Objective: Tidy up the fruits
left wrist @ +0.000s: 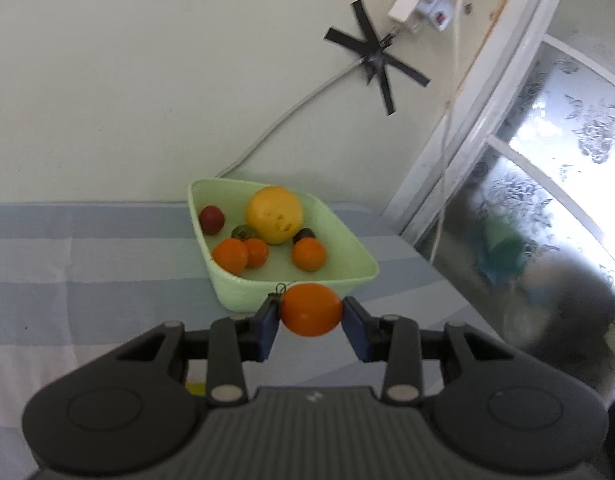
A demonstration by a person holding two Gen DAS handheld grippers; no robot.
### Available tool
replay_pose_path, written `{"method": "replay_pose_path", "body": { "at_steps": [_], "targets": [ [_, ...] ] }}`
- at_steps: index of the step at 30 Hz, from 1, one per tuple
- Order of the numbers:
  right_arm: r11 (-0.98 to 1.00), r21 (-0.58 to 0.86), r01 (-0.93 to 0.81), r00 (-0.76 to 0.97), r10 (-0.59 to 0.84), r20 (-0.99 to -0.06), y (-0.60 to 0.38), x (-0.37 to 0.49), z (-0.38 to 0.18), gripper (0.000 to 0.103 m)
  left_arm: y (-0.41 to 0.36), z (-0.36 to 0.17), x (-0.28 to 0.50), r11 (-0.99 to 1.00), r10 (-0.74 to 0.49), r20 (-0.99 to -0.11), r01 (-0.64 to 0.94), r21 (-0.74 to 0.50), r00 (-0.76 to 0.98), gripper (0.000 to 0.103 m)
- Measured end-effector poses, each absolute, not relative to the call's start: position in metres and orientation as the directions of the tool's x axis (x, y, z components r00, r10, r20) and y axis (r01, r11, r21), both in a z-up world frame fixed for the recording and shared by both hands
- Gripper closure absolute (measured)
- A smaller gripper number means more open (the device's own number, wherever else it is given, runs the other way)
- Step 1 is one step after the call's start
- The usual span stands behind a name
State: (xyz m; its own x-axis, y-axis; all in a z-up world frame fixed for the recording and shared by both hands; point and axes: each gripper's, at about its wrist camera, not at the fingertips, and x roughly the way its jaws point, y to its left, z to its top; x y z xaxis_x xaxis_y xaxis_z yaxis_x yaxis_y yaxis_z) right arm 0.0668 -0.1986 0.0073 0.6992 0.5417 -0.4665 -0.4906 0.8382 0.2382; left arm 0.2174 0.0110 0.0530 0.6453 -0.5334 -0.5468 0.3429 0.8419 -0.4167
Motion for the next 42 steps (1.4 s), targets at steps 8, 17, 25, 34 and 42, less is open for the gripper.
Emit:
{"method": "replay_pose_path", "body": {
  "at_steps": [8, 17, 25, 34, 42],
  "targets": [
    [0.839, 0.137, -0.526, 0.678, 0.511, -0.528, -0.177, 0.069, -0.002, 0.061, 0.018, 0.053, 0.242, 0.824, -0.552, -0.546, 0.315, -0.47, 0.63, 0.068],
    [0.929, 0.236, -0.285, 0.838, 0.361, -0.409, -0.224, 0.194, 0.034, 0.06, -0.003, 0.041, 0.314, 0.822, -0.541, -0.589, 0.231, -0.52, 0.601, 0.069],
    [0.952, 0.214, -0.219, 0.851, 0.294, -0.435, -0.221, 0.234, 0.008, 0.052, -0.032, 0.026, 0.329, 0.866, -0.488, -0.64, 0.235, -0.442, 0.594, 0.048],
    [0.927, 0.289, -0.24, 0.894, 0.327, -0.307, -0.233, 0.174, 0.037, 0.045, -0.001, 0.077, 0.245, 0.889, -0.451, -0.518, 0.314, -0.333, 0.727, 0.048],
    [0.875, 0.321, -0.362, 0.829, 0.459, -0.319, -0.202, 0.104, 0.033, 0.05, 0.11, 0.077, 0.155, 0.923, -0.316, -0.466, 0.153, -0.354, 0.826, 0.048]
  ]
}}
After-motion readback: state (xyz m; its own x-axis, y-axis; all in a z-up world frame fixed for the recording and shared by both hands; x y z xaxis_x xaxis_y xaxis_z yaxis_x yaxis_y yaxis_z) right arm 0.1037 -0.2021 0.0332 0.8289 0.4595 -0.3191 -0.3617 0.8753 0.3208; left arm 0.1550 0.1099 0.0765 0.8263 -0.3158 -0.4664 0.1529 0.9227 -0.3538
